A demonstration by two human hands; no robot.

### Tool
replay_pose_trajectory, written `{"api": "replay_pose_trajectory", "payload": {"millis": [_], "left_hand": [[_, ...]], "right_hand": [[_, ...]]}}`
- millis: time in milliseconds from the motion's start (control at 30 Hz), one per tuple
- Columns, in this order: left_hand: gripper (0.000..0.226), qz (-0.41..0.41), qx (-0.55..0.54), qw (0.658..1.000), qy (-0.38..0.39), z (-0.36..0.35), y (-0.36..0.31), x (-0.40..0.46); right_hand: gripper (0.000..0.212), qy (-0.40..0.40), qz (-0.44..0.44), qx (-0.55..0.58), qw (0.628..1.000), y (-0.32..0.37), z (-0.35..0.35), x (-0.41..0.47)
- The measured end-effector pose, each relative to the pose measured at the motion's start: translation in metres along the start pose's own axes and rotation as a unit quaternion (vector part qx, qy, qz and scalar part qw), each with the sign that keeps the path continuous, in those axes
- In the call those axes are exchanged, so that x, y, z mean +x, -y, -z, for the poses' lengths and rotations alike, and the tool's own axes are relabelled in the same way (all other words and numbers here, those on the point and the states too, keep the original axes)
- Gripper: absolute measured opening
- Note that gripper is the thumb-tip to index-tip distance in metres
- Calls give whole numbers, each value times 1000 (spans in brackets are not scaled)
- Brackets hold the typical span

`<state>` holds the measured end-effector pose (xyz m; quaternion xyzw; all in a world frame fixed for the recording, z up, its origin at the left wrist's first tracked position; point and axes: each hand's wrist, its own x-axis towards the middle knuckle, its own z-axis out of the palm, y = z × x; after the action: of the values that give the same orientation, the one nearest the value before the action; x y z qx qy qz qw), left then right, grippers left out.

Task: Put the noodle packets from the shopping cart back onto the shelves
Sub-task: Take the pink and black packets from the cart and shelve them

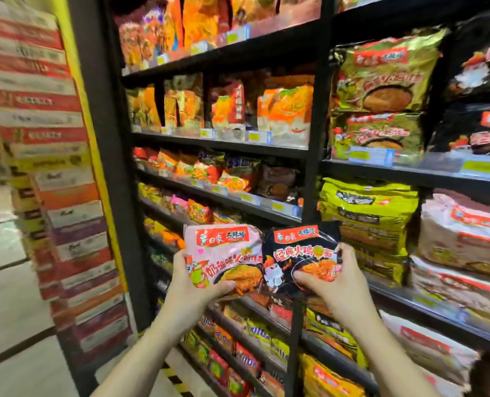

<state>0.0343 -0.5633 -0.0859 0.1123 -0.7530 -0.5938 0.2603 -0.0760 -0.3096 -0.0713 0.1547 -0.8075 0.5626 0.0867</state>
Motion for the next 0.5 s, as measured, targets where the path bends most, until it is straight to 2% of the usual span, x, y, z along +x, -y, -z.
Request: {"api": "replay_pose_trajectory", "payload": {"millis": [100,267,500], "left_hand": [[86,-5,-13,1000,6,33,9,32],[94,-22,-18,999,33,76,22,85],[93,-28,-42,994,96,92,40,155]], "right_hand": [[86,-4,-2,-1,1000,15,-40,16],[85,-33,-9,-19,999,32,-91,38],[81,-90,-28,-36,995,39,-124,63]]}}
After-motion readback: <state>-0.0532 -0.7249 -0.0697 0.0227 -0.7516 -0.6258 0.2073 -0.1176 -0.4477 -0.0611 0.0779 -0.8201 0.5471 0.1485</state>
